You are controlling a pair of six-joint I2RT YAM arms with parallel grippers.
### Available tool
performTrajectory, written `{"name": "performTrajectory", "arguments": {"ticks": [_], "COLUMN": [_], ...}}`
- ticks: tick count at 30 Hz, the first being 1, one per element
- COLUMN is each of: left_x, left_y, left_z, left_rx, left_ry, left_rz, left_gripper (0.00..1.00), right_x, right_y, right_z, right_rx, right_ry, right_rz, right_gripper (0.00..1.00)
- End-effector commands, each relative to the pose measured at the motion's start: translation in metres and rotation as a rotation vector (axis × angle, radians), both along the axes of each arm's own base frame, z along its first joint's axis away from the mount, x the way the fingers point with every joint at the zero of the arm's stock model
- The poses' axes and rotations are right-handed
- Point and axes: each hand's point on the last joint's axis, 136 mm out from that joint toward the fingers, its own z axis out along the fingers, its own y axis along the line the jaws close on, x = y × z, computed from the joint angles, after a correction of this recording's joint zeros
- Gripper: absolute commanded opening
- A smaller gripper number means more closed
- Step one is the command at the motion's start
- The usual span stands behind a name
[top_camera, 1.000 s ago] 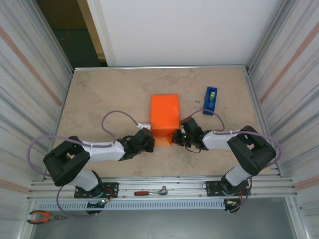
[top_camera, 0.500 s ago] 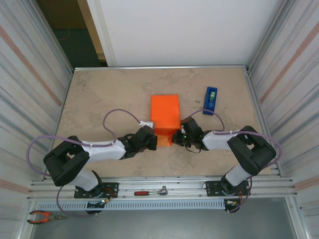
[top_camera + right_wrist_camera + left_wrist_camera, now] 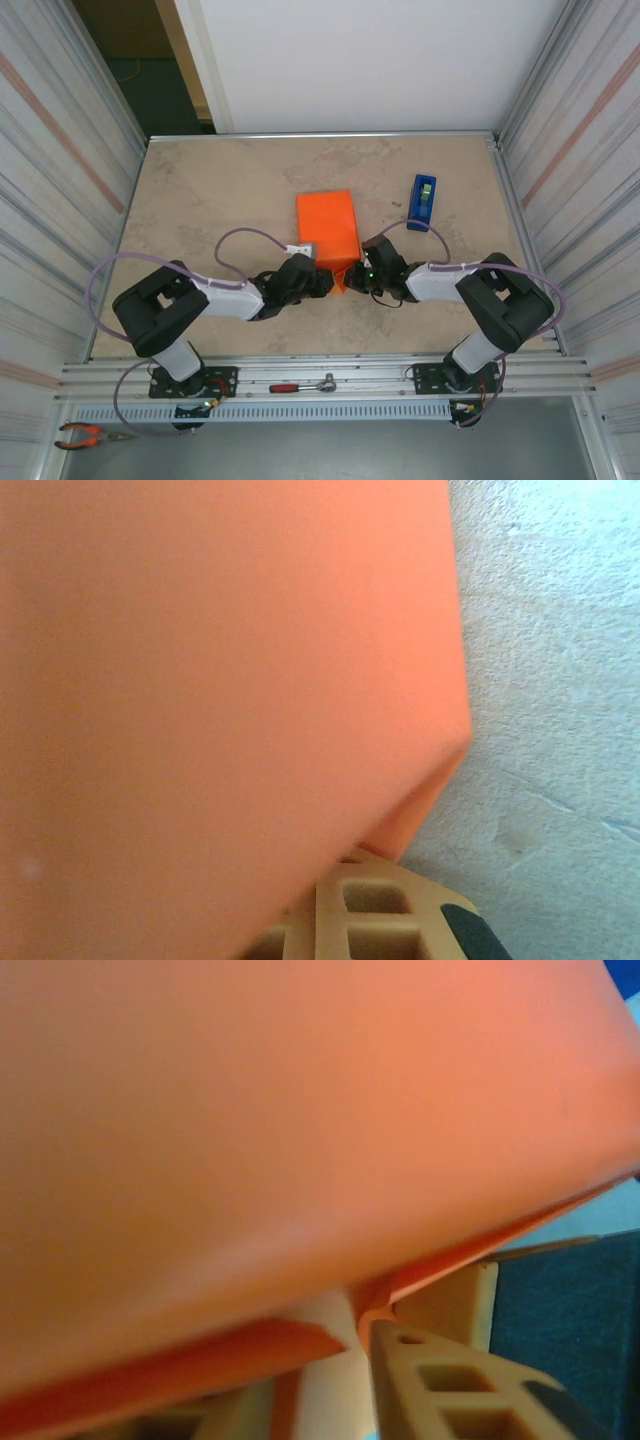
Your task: Wrap the gift box in paper
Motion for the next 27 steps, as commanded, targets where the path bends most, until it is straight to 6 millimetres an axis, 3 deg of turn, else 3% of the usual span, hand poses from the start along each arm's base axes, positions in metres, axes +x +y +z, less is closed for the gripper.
{"name": "performTrajectory", "arguments": {"ticks": [1,5,10,15,17,19,23,27], "left_x": [0.004,0.001,-0.005,-0.006,-0.006,-0.008,-0.015,-0.017], "left_y": [-0.013,-0.008,0.003,0.033,0.046,0.056,0.063,0.054], "left_z": [0.017,0.028,0.056,0.074,0.074,0.071,0.052,0.034], "left_rx": [-0.063,-0.048,-0.035,0.007,0.028,0.057,0.137,0.148], "left_ry": [-0.040,-0.073,-0.136,-0.179,-0.180,-0.177,-0.133,-0.101], "left_rz": [-0.011,-0.031,-0.064,-0.027,-0.006,-0.001,-0.034,-0.079], "left_gripper": [0.40,0.47,0.55,0.58,0.53,0.40,0.01,0.00], "right_x": [-0.017,-0.017,-0.018,-0.019,-0.019,-0.019,-0.019,-0.019], "right_y": [-0.010,-0.010,-0.009,-0.009,-0.009,-0.009,-0.009,-0.010], "right_z": [-0.019,-0.018,-0.018,-0.019,-0.019,-0.019,-0.018,-0.019], "right_rx": [-0.056,-0.055,-0.058,-0.061,-0.060,-0.059,-0.061,-0.065], "right_ry": [0.066,0.065,0.065,0.067,0.068,0.069,0.066,0.068], "right_rz": [-0.003,-0.003,0.000,0.001,0.001,0.000,0.000,-0.001], "right_gripper": [0.00,0.00,0.00,0.00,0.00,0.00,0.00,0.00]}}
